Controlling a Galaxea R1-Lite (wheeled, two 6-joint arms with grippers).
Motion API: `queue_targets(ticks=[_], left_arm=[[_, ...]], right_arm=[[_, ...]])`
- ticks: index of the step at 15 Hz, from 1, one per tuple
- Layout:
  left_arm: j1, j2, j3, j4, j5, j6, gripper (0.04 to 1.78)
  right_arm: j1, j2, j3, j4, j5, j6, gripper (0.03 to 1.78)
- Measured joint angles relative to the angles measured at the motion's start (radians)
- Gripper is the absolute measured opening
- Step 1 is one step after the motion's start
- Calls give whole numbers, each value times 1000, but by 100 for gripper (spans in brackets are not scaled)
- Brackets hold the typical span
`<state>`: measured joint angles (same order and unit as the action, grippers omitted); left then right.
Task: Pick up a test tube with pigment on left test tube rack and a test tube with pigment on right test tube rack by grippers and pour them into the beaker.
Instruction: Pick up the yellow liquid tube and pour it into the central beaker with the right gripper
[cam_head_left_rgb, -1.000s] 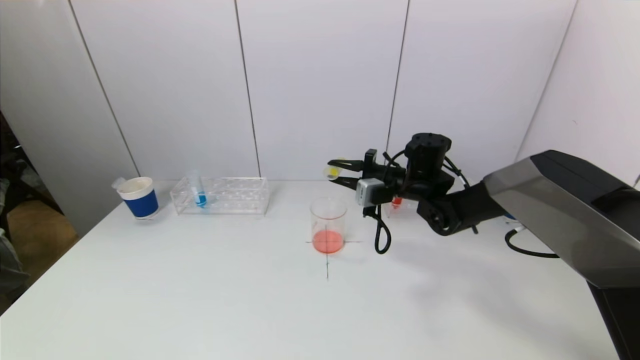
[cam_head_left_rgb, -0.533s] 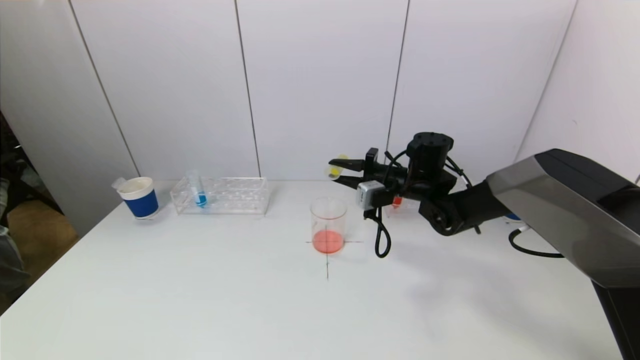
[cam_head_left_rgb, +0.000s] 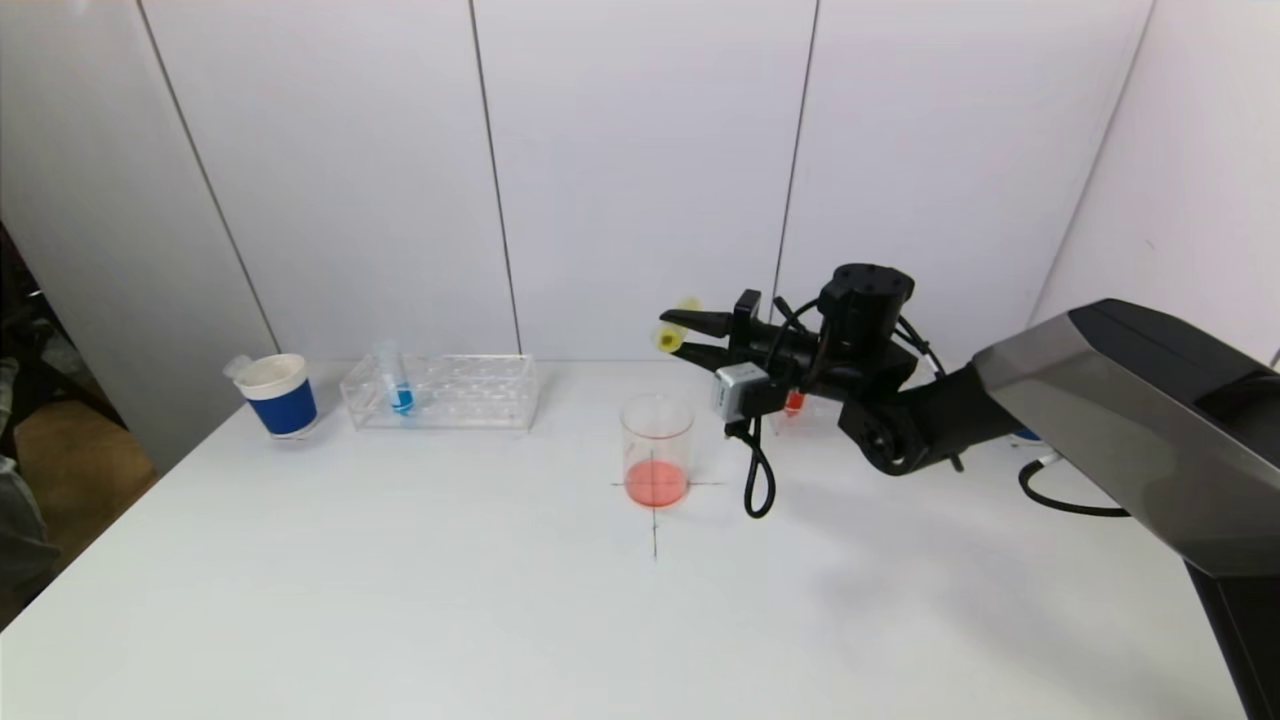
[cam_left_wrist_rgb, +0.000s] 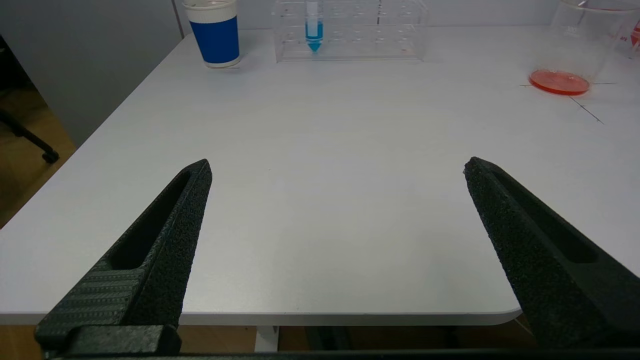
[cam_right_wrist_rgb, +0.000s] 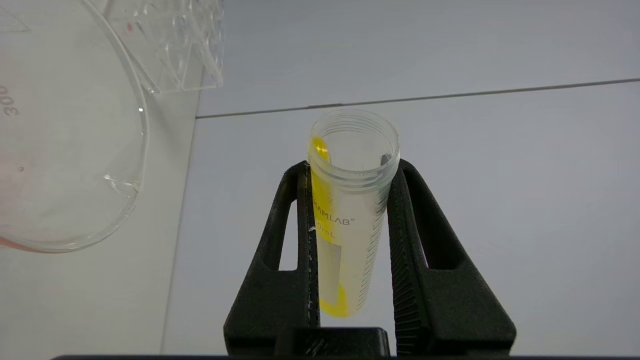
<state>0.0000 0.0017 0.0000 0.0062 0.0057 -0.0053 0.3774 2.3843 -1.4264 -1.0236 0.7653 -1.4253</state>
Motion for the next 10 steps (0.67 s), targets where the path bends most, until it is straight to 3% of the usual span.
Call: queue_targets(ticks=[10], left_arm=[[0, 0, 0, 0, 0, 0, 176]], right_arm=[[16, -8, 38, -4, -30, -84, 47]])
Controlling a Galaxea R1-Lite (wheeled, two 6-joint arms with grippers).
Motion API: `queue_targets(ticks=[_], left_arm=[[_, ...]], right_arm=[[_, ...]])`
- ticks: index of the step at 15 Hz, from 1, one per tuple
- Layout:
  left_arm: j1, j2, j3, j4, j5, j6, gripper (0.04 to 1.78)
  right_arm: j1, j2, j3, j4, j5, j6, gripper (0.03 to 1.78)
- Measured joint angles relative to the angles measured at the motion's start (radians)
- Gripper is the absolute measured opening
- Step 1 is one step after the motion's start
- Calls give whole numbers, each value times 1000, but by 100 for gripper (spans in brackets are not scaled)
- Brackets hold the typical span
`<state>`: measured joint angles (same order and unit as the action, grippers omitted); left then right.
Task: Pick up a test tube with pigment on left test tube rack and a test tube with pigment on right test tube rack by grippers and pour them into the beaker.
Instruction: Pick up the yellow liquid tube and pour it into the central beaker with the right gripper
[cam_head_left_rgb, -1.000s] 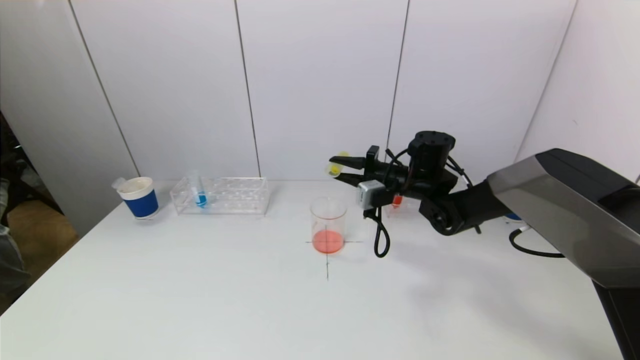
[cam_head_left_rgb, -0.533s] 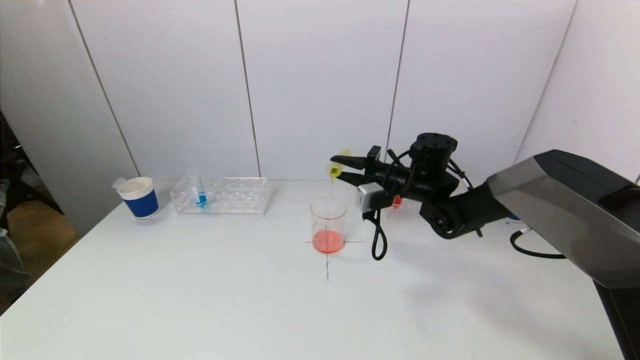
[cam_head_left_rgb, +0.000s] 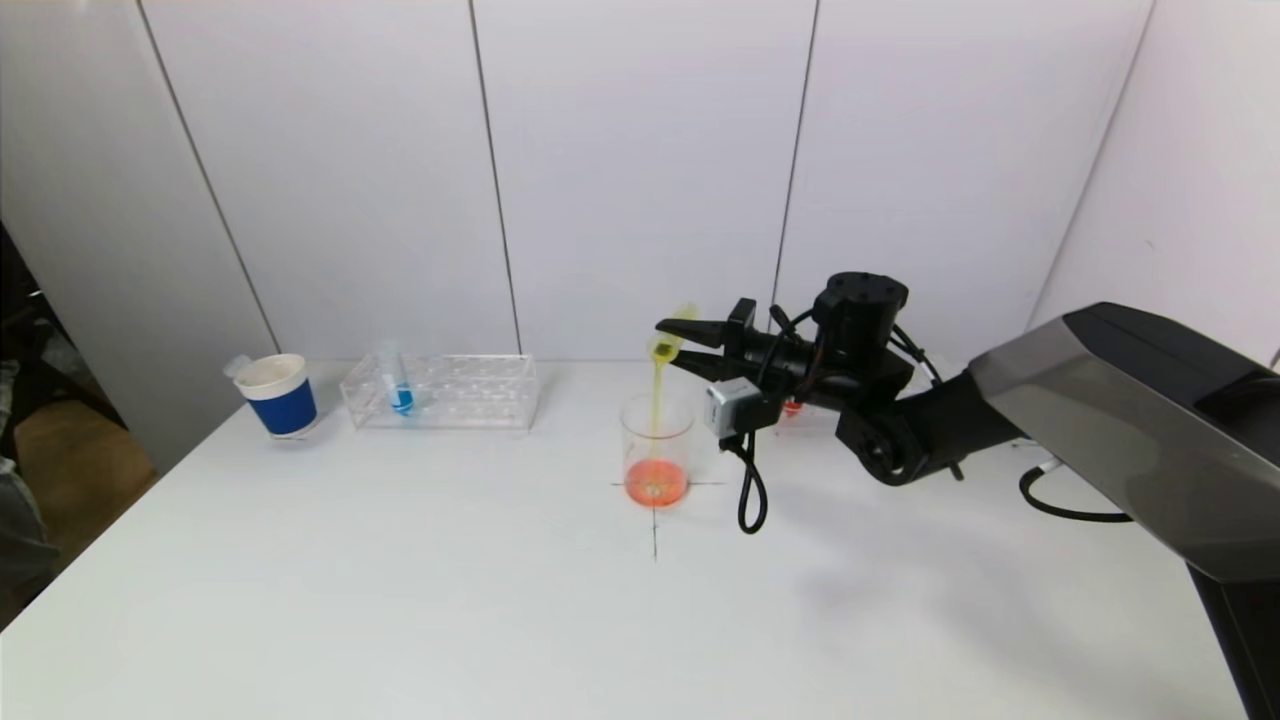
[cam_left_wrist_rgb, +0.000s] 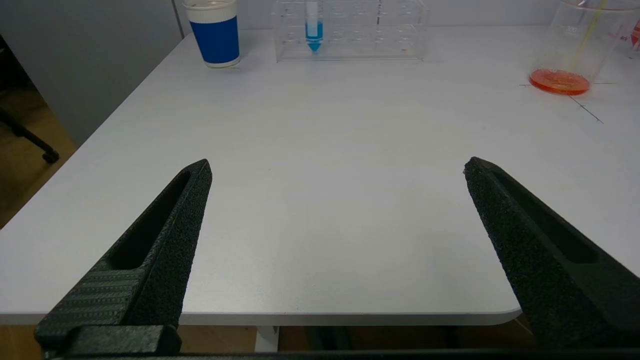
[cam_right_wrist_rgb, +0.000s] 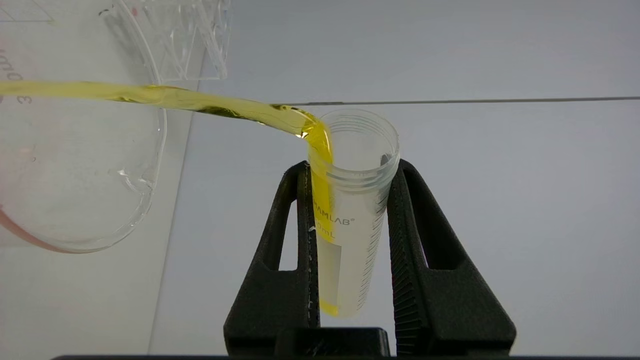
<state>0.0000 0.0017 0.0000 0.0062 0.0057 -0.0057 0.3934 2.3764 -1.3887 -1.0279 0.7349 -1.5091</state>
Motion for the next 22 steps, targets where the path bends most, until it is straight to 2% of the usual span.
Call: queue_targets(ticks=[22], left_arm=[[0, 0, 0, 0, -1, 0, 176]], right_arm=[[-2, 0, -2, 7, -10, -197, 47]])
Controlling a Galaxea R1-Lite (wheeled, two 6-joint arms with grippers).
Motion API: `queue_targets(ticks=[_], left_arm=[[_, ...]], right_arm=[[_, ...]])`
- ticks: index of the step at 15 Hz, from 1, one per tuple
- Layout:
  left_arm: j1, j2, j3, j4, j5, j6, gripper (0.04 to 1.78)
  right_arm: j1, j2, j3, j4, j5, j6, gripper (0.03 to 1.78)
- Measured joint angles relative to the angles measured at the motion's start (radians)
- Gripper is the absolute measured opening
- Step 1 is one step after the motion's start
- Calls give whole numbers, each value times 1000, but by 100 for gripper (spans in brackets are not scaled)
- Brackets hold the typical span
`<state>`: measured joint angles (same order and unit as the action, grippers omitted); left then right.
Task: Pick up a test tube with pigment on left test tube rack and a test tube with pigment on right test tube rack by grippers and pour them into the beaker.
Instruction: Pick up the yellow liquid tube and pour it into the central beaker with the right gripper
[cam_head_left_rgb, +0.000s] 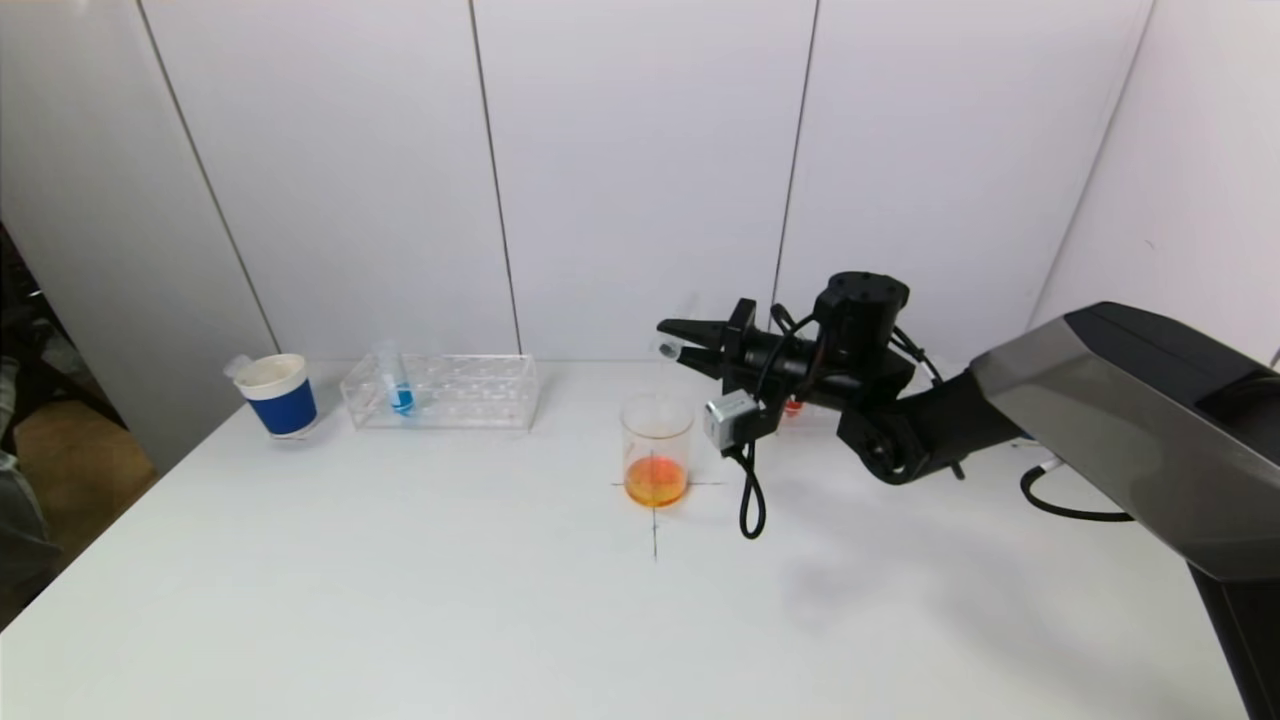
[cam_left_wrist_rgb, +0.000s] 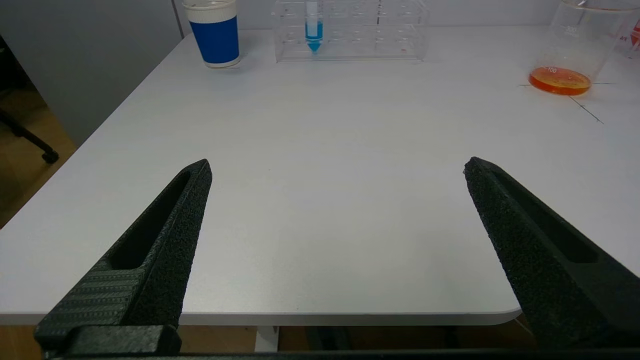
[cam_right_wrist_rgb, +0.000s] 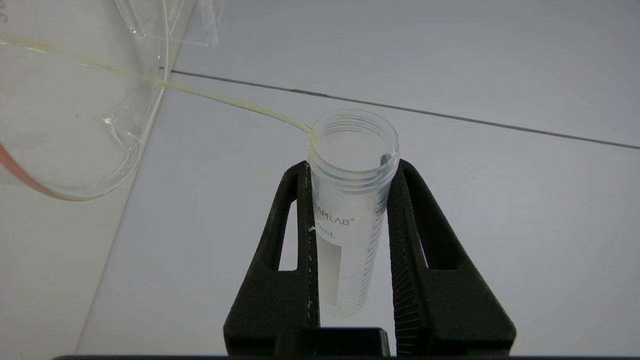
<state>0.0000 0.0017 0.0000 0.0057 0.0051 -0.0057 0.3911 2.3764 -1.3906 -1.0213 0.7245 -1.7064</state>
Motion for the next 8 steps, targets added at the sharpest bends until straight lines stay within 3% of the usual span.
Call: queue_targets(ticks=[8], left_arm=[[0, 0, 0, 0, 0, 0, 176]], right_arm=[[4, 1, 3, -3, -5, -19, 47]])
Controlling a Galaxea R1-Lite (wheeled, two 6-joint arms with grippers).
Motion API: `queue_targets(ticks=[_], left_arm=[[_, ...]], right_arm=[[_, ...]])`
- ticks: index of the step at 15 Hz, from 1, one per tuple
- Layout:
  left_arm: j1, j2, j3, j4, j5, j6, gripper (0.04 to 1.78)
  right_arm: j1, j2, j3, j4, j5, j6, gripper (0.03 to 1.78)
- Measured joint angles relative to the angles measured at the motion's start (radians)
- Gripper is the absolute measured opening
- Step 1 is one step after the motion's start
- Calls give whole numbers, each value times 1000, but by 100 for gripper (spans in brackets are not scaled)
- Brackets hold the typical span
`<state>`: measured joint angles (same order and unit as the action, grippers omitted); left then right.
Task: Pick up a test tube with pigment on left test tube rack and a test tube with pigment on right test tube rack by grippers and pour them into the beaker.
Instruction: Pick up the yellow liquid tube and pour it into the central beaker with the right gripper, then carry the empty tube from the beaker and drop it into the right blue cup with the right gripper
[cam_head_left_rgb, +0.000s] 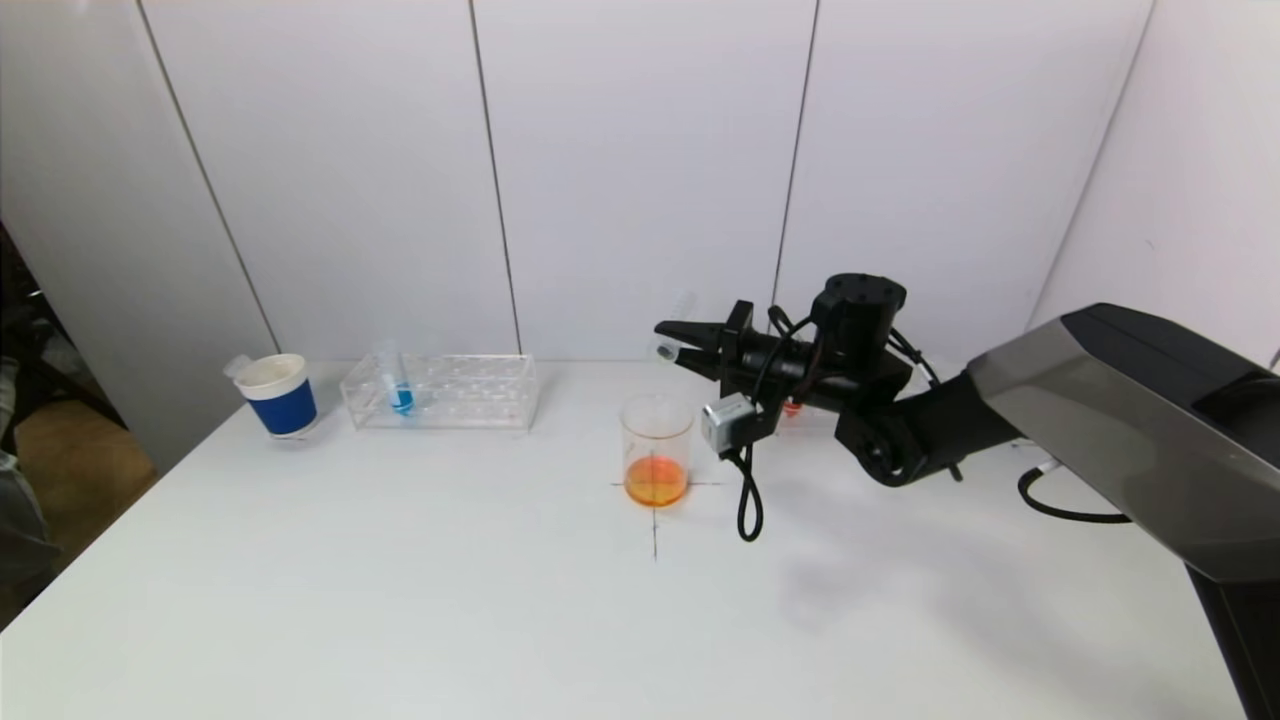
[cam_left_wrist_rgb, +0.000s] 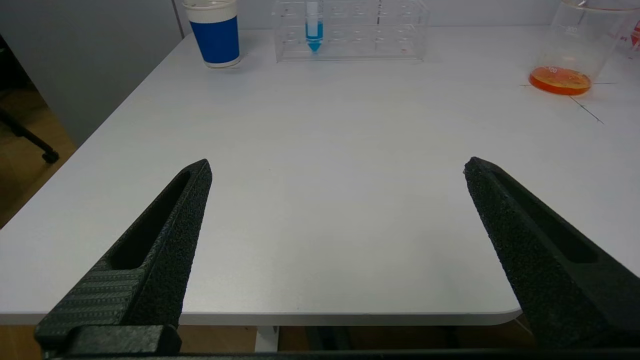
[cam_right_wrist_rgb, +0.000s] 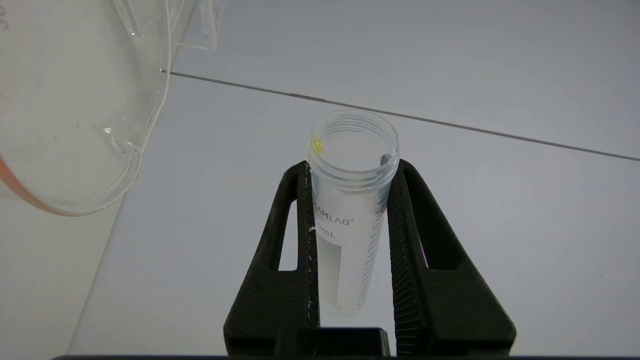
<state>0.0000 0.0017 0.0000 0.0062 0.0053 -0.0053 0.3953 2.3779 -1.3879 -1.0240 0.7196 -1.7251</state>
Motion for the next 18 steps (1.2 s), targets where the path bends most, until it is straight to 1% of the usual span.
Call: queue_targets(ticks=[5, 6, 7, 8, 9, 11, 13, 15, 18], left_arm=[[0, 0, 0, 0, 0, 0, 176], [0, 0, 0, 0, 0, 0, 176], [0, 0, 0, 0, 0, 0, 176], [0, 0, 0, 0, 0, 0, 176], [0, 0, 0, 0, 0, 0, 176], [0, 0, 0, 0, 0, 0, 176], [0, 0, 0, 0, 0, 0, 176], [0, 0, 0, 0, 0, 0, 176], [0, 0, 0, 0, 0, 0, 176]], right_arm=[[0, -5, 0, 5, 0, 7, 47], [-1, -8, 0, 10, 1, 17, 47], [-2, -11, 0, 13, 1, 43, 47], [-3, -14, 0, 9, 0, 82, 47], [-4, -18, -1, 5, -13, 133, 47], [-7, -31, -7, 5, -59, 241, 47], [-5, -42, -15, 4, -112, 364, 47], [-5, -48, -19, 3, -149, 465, 47], [-10, -52, -20, 11, -204, 600, 47]])
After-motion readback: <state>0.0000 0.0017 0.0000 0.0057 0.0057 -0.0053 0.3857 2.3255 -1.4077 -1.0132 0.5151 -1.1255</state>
